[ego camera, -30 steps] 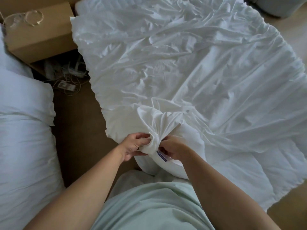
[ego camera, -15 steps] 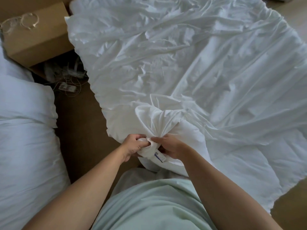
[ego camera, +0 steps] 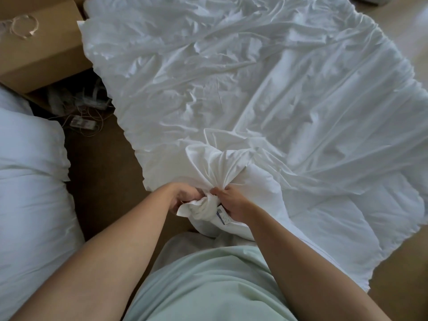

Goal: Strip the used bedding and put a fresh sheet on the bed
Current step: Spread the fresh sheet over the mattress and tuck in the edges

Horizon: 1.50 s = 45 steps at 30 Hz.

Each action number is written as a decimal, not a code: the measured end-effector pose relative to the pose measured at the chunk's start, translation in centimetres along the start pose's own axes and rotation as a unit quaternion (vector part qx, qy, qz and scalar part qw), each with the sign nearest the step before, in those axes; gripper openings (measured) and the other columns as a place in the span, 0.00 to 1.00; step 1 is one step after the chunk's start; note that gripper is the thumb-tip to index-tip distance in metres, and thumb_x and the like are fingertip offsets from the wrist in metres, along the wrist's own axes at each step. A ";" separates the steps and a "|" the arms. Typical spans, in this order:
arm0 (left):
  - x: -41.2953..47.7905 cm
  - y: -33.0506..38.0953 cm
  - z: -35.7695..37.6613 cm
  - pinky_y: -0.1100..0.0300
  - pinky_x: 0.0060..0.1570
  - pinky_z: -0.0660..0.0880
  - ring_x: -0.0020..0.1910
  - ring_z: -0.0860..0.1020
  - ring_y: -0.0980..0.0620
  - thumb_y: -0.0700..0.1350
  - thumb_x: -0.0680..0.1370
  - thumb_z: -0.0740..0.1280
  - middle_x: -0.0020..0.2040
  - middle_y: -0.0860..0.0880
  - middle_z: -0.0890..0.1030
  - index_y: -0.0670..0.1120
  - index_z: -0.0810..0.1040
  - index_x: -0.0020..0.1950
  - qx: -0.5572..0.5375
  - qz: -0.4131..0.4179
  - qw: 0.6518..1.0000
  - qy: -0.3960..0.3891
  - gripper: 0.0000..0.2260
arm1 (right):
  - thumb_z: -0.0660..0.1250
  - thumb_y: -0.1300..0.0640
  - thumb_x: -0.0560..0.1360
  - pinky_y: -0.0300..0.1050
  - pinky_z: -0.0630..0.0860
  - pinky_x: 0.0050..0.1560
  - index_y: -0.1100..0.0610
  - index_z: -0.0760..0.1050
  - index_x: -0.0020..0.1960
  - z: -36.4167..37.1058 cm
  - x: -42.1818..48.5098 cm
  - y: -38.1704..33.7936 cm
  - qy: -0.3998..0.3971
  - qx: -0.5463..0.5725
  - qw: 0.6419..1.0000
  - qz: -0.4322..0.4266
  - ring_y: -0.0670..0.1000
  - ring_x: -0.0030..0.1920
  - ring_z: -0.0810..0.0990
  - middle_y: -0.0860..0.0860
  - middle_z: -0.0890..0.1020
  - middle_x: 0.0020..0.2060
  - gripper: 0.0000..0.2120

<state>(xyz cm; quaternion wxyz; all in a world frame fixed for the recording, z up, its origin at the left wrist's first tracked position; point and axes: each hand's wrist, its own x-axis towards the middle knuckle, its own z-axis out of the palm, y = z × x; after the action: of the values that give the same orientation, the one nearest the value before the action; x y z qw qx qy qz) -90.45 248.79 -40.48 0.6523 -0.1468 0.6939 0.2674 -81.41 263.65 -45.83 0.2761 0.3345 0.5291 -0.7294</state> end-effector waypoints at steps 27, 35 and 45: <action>-2.3 -11.9 4.1 0.37 0.52 0.77 0.44 0.80 0.36 0.47 0.81 0.70 0.50 0.30 0.80 0.32 0.77 0.52 -0.003 0.312 0.928 0.204 0.16 | 0.67 0.49 0.75 0.57 0.85 0.43 0.50 0.80 0.47 4.9 -7.3 4.0 0.250 -0.027 0.967 -0.050 0.56 0.40 0.86 0.53 0.85 0.41 0.05; -1.1 -17.6 8.4 0.38 0.53 0.79 0.48 0.84 0.42 0.46 0.81 0.69 0.45 0.47 0.86 0.48 0.84 0.49 -0.239 0.268 0.908 0.217 0.04 | 0.63 0.54 0.72 0.46 0.79 0.35 0.57 0.78 0.45 5.7 -8.1 3.9 0.188 -0.232 0.954 0.014 0.56 0.35 0.86 0.53 0.85 0.30 0.09; -2.0 -23.1 11.6 0.53 0.41 0.73 0.38 0.76 0.48 0.44 0.79 0.71 0.44 0.33 0.79 0.35 0.78 0.46 -0.232 0.330 0.874 0.272 0.12 | 0.64 0.51 0.82 0.44 0.79 0.30 0.55 0.74 0.58 6.2 -12.2 15.5 0.195 0.094 0.976 -0.029 0.55 0.37 0.86 0.58 0.86 0.43 0.09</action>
<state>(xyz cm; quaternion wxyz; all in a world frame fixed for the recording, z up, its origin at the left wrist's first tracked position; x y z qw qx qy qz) -67.90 236.26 -42.71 0.2594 -0.1235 0.7699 0.5698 -63.30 253.84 -44.02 0.1139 0.4790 0.5116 -0.7042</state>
